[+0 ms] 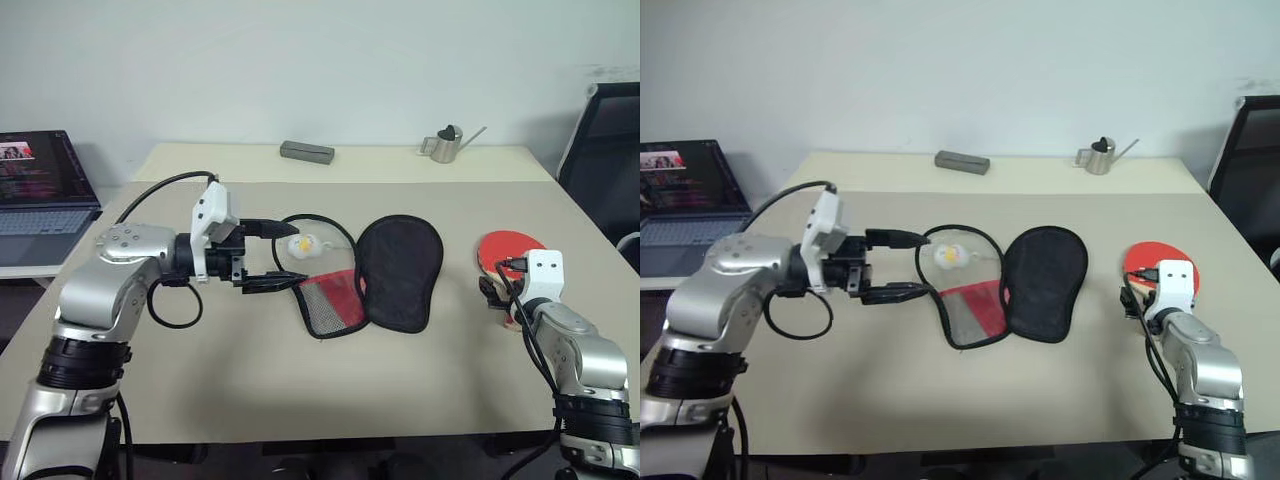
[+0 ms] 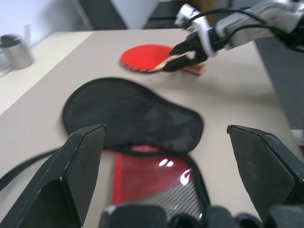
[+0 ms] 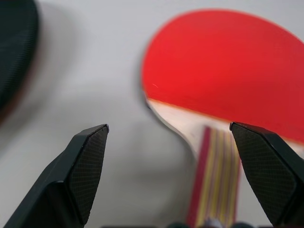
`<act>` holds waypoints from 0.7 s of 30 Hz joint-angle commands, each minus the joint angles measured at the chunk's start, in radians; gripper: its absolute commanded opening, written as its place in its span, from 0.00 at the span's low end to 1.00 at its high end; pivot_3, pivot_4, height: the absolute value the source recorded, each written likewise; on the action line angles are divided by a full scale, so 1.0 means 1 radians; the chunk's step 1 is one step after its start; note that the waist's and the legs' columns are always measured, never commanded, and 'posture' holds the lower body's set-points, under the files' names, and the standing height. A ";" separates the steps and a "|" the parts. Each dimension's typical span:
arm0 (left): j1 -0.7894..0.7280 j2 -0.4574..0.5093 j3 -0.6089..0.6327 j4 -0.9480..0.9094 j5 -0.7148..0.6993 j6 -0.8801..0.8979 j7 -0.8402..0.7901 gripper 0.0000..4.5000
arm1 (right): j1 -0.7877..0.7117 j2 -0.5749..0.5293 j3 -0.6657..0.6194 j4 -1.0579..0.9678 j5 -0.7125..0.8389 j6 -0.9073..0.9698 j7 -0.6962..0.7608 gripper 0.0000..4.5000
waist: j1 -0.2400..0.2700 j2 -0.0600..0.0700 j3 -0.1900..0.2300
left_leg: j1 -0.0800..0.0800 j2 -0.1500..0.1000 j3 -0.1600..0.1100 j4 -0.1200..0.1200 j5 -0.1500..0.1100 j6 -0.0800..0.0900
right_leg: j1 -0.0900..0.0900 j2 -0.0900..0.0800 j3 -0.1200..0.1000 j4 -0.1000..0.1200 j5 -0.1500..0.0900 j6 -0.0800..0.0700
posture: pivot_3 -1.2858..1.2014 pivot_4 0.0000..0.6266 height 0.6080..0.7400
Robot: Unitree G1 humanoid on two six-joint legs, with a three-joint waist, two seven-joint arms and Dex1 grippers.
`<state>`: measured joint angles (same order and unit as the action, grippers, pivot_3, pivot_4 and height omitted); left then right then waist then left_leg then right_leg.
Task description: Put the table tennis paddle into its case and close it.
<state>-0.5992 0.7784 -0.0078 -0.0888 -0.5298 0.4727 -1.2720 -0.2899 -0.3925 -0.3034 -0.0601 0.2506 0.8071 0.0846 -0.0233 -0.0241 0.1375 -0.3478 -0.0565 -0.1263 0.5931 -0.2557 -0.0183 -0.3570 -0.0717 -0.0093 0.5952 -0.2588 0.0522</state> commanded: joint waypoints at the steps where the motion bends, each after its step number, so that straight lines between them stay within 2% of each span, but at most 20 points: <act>1: -0.071 -0.023 -0.040 0.009 0.011 -0.006 -0.024 1.00 | -0.008 0.008 -0.048 -0.013 -0.008 -0.014 -0.040 1.00 | 0.000 0.000 0.000 | 0.000 0.000 0.000 0.000 0.000 0.000 | 0.000 0.000 0.000 0.000 0.000 0.000 | 0.52 0.24 1.00; 7: -0.169 -0.074 -0.112 0.063 0.046 -0.033 -0.075 1.00 | -0.030 0.030 -0.091 0.076 -0.020 -0.025 -0.113 1.00 | -0.001 -0.001 -0.001 | 0.000 0.000 0.001 0.000 0.000 0.000 | 0.004 0.001 -0.001 0.000 0.000 0.000 | 0.52 0.24 1.00; 12: -0.212 -0.098 -0.128 0.095 0.064 -0.048 -0.095 1.00 | -0.030 0.071 -0.112 0.050 -0.009 0.034 -0.164 1.00 | -0.003 -0.001 -0.001 | 0.000 0.000 0.000 0.000 0.000 0.000 | 0.004 0.001 -0.001 0.000 0.000 0.000 | 0.52 0.24 1.00; 21: -0.227 -0.092 -0.116 0.127 0.080 -0.067 -0.115 1.00 | 0.022 0.179 -0.024 -0.177 -0.044 0.160 -0.233 1.00 | -0.004 0.000 -0.001 | 0.001 -0.001 0.000 0.000 0.000 0.001 | 0.002 0.001 -0.001 0.001 0.000 0.001 | 0.52 0.24 1.00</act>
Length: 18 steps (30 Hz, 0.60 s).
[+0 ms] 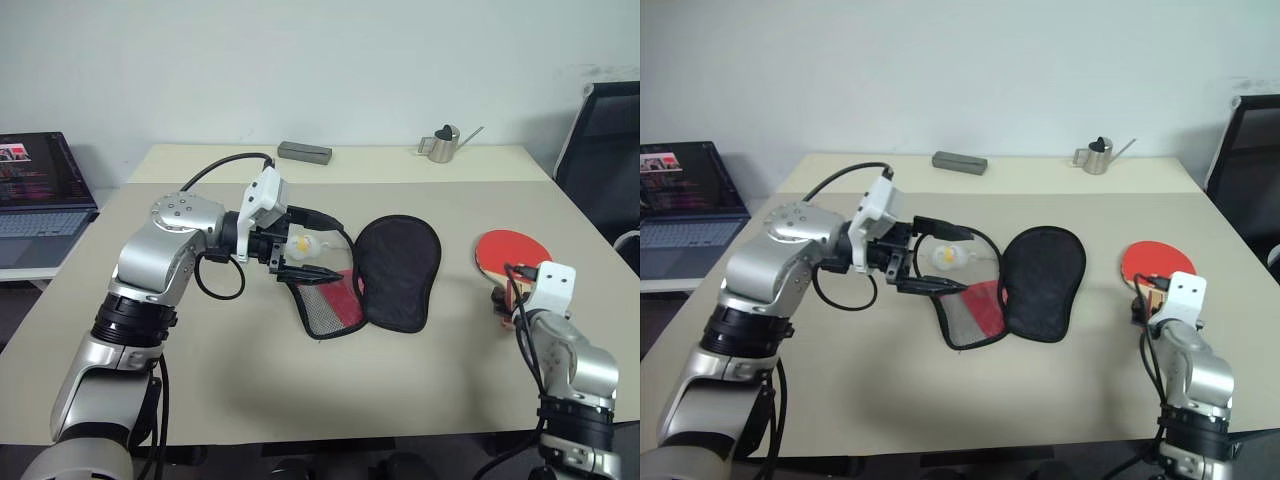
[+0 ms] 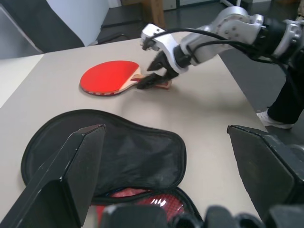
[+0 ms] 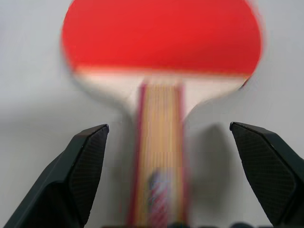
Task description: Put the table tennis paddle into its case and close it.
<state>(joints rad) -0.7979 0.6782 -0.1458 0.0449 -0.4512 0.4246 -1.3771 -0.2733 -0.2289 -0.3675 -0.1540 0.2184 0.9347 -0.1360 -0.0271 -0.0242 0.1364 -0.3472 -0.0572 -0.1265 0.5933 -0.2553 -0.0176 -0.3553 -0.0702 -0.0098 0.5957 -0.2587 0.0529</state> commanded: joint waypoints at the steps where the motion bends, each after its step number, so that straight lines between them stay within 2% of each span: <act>1: -0.029 0.008 0.023 -0.004 0.003 -0.021 -0.011 1.00 | 0.005 0.028 0.051 -0.089 -0.019 0.035 -0.019 1.00 | -0.001 0.000 0.000 | 0.000 0.000 0.000 0.000 0.000 0.000 | -0.001 0.000 0.000 0.000 0.000 0.000 | 0.52 0.24 1.00; 13: -0.014 0.013 0.024 -0.026 -0.018 -0.013 -0.044 1.00 | -0.086 -0.047 0.024 0.185 -0.111 -0.199 -0.040 1.00 | -0.001 -0.001 -0.001 | 0.000 -0.001 0.001 0.000 0.001 0.001 | -0.001 0.001 -0.001 0.000 0.001 0.002 | 0.52 0.24 1.00; 18: -0.010 0.016 0.024 -0.026 -0.013 -0.014 -0.044 1.00 | -0.092 -0.063 0.026 0.223 -0.107 -0.211 -0.034 1.00 | -0.001 -0.001 -0.001 | 0.000 -0.003 0.003 0.001 0.003 0.005 | 0.000 0.000 0.001 -0.001 0.003 0.003 | 0.52 0.24 1.00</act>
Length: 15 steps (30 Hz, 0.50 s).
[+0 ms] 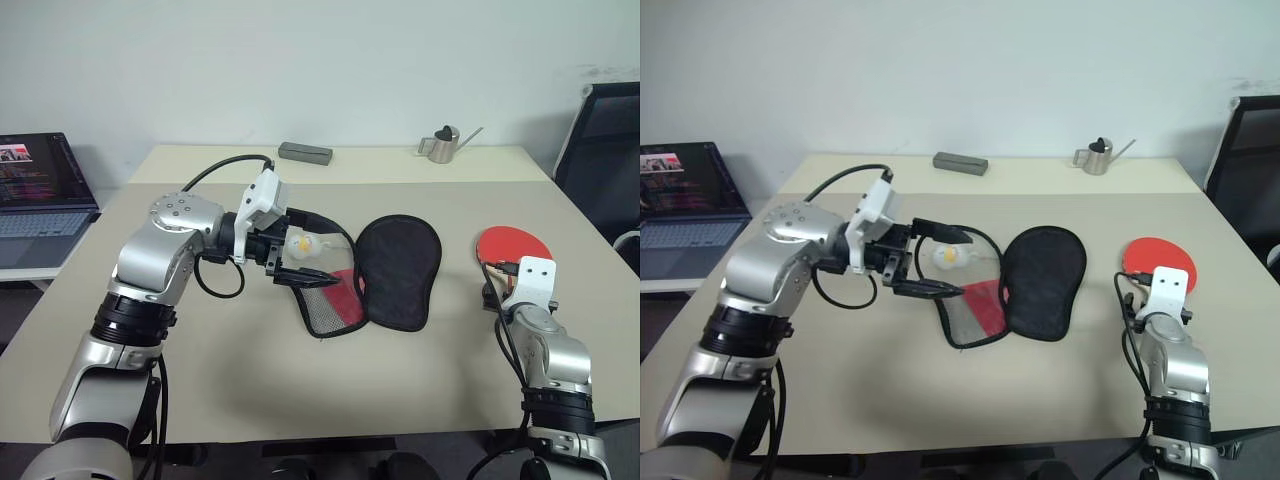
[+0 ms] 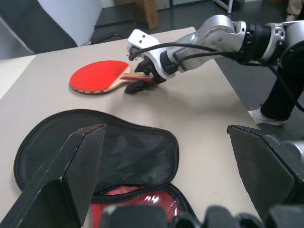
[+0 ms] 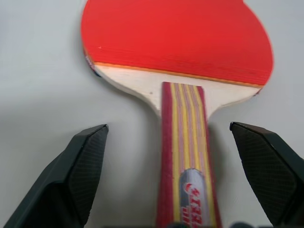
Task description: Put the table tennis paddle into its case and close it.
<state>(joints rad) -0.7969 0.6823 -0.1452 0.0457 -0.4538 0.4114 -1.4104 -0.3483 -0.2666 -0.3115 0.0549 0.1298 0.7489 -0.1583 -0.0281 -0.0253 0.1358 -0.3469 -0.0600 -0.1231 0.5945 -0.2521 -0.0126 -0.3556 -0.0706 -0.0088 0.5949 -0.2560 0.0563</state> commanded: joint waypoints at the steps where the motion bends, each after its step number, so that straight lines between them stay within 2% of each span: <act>1: -0.011 0.012 0.023 -0.027 -0.009 0.000 -0.009 1.00 | -0.013 -0.025 -0.034 0.013 -0.017 -0.023 -0.014 0.96 | 0.000 0.000 0.000 | 0.000 0.000 0.000 0.000 0.000 0.001 | 0.000 0.000 0.000 0.000 0.000 0.000 | 0.52 0.24 1.00; 3: -0.010 0.013 0.023 -0.027 -0.008 0.000 -0.008 1.00 | -0.006 -0.020 -0.045 0.011 -0.010 -0.014 -0.018 0.87 | 0.000 0.000 0.000 | 0.000 0.000 0.000 0.000 0.001 0.002 | 0.000 0.000 0.000 0.000 0.000 -0.001 | 0.52 0.24 1.00; 11: 0.001 0.044 0.033 -0.024 0.003 -0.013 -0.011 1.00 | 0.003 -0.012 -0.048 -0.012 -0.005 0.004 -0.017 0.28 | 0.000 0.000 0.000 | 0.000 0.000 0.000 0.000 0.001 0.002 | 0.000 0.000 0.000 0.000 0.001 0.000 | 0.52 0.24 1.00; 15: 0.010 0.071 0.048 -0.012 0.006 -0.018 -0.006 1.00 | -0.004 -0.026 -0.049 -0.010 -0.008 -0.003 -0.012 0.26 | 0.000 0.001 0.001 | 0.000 0.000 0.000 0.000 0.001 0.002 | 0.000 0.000 0.000 0.000 0.001 -0.001 | 0.52 0.24 1.00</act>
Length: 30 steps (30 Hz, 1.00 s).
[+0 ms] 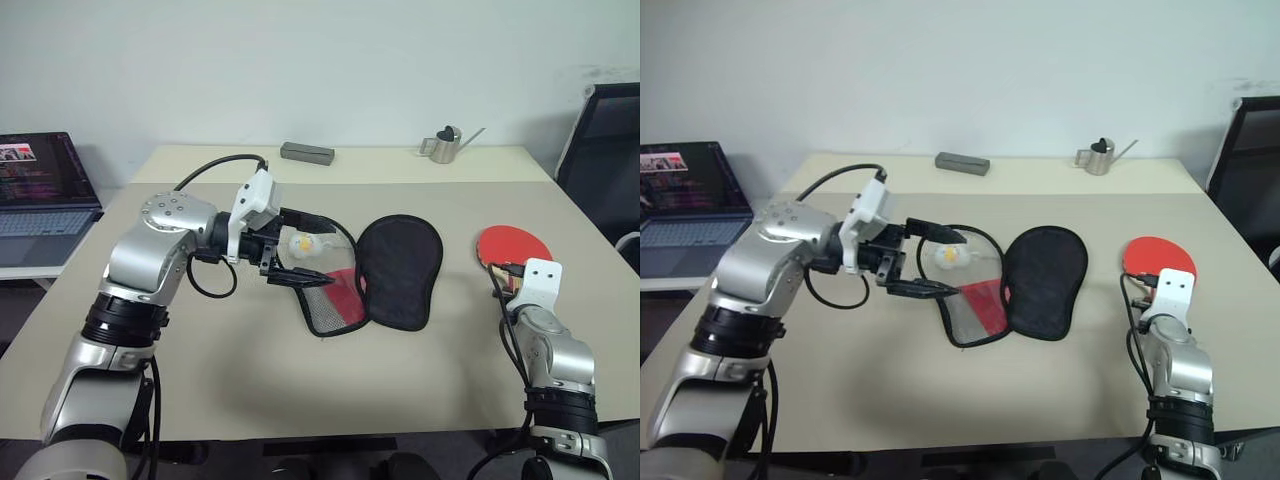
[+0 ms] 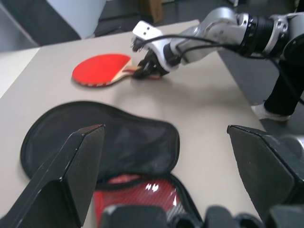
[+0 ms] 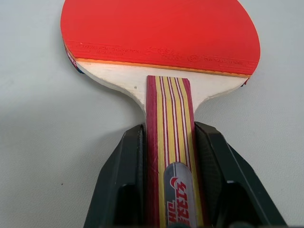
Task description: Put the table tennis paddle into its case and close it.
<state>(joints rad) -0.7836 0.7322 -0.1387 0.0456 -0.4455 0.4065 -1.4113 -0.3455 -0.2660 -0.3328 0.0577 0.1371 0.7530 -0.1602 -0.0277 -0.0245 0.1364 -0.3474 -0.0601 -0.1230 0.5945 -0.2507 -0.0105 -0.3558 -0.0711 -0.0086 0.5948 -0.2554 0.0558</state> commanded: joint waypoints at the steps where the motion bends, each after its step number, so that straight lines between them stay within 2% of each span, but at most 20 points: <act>1: -0.001 0.027 0.047 -0.010 -0.005 -0.014 -0.005 1.00 | -0.010 -0.029 -0.029 -0.013 -0.016 -0.010 -0.010 0.26 | 0.000 0.000 0.000 | 0.000 0.000 0.000 0.000 0.000 0.000 | 0.000 0.000 0.000 0.000 0.000 0.000 | 0.52 0.24 1.00; 10: 0.050 0.105 0.113 0.020 0.003 -0.027 0.011 1.00 | -0.065 -0.035 -0.015 -0.191 -0.009 0.045 -0.014 0.26 | 0.000 0.007 0.005 | -0.001 0.001 0.000 -0.002 0.000 0.000 | -0.003 0.000 0.000 0.001 0.000 0.000 | 0.52 0.24 1.00; 19: 0.116 0.146 0.186 -0.016 -0.015 -0.016 0.038 1.00 | -0.084 0.035 0.092 -0.496 0.023 0.218 0.023 0.26 | -0.003 0.006 0.004 | -0.002 0.002 -0.001 -0.002 0.000 0.000 | -0.005 0.000 0.000 0.001 0.000 0.000 | 0.52 0.24 1.00; 23: 0.144 0.171 0.213 -0.013 -0.017 -0.022 0.034 1.00 | -0.110 0.090 0.129 -0.609 0.063 0.367 0.039 0.26 | -0.001 0.007 0.004 | -0.002 0.002 -0.001 -0.002 0.000 0.000 | -0.005 -0.001 0.000 0.001 0.000 0.000 | 0.52 0.24 1.00; 26: 0.152 0.184 0.224 -0.011 -0.020 -0.025 0.028 1.00 | -0.146 0.142 0.140 -0.640 0.085 0.461 0.039 0.26 | -0.001 0.006 0.004 | -0.005 0.002 -0.002 -0.002 0.000 0.000 | -0.008 -0.001 0.000 0.001 0.000 0.000 | 0.52 0.24 1.00; 30: 0.143 0.190 0.230 0.012 -0.016 -0.035 0.023 1.00 | -0.180 0.193 0.174 -0.591 0.073 0.484 0.029 0.26 | -0.001 0.006 0.004 | -0.010 0.002 -0.002 -0.002 0.001 -0.002 | -0.013 -0.001 0.000 0.002 0.003 -0.004 | 0.52 0.24 1.00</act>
<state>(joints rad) -0.6269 0.9019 0.0546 0.0660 -0.4519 0.3863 -1.3860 -0.4996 -0.0741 -0.1621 -0.5109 0.2168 1.2453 -0.1262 -0.0292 -0.0189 0.1400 -0.3576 -0.0585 -0.1248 0.5924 -0.2493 -0.0130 -0.3695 -0.0718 -0.0092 0.5967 -0.2514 0.0510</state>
